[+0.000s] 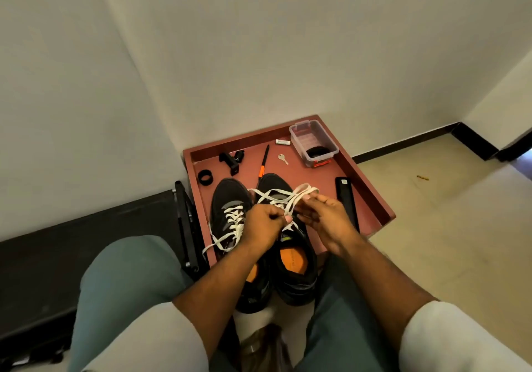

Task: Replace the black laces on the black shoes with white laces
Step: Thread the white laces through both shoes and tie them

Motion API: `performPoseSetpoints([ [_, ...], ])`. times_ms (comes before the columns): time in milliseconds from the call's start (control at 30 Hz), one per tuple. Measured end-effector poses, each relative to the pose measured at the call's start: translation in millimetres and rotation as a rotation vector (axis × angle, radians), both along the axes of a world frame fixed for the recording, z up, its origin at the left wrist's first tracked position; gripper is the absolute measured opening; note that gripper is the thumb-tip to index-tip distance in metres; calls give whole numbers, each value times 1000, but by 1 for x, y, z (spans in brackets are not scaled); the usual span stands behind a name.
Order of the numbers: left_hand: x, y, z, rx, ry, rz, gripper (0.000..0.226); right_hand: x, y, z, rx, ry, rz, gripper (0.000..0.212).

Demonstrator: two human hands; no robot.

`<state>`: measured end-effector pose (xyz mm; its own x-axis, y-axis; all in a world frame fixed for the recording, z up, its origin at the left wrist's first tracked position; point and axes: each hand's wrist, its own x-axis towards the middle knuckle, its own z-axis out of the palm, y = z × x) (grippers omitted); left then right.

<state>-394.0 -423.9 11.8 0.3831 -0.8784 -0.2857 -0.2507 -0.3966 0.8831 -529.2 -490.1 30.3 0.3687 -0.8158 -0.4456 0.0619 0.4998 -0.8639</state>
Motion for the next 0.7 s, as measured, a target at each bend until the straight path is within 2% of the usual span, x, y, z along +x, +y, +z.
performPoseSetpoints([
  [133, 0, -2, -1, 10, 186, 85, 8, 0, 22, -13, 30, -71, 49, 18],
  [400, -1, -8, 1, 24, 231, 133, 9, 4, 23, -27, 0, -40, -97, 16],
  [500, 3, -6, 0, 25, 192, 220, 8, 4, 22, -28, 22, 6, -161, 11],
  [633, 8, 1, -7, 57, 22, 241, 10, -3, 21, -30, 40, 108, -179, 7],
  [700, 8, 8, -6, 1, -43, 219, 21, -4, 20, -30, 37, 139, -167, 9],
])
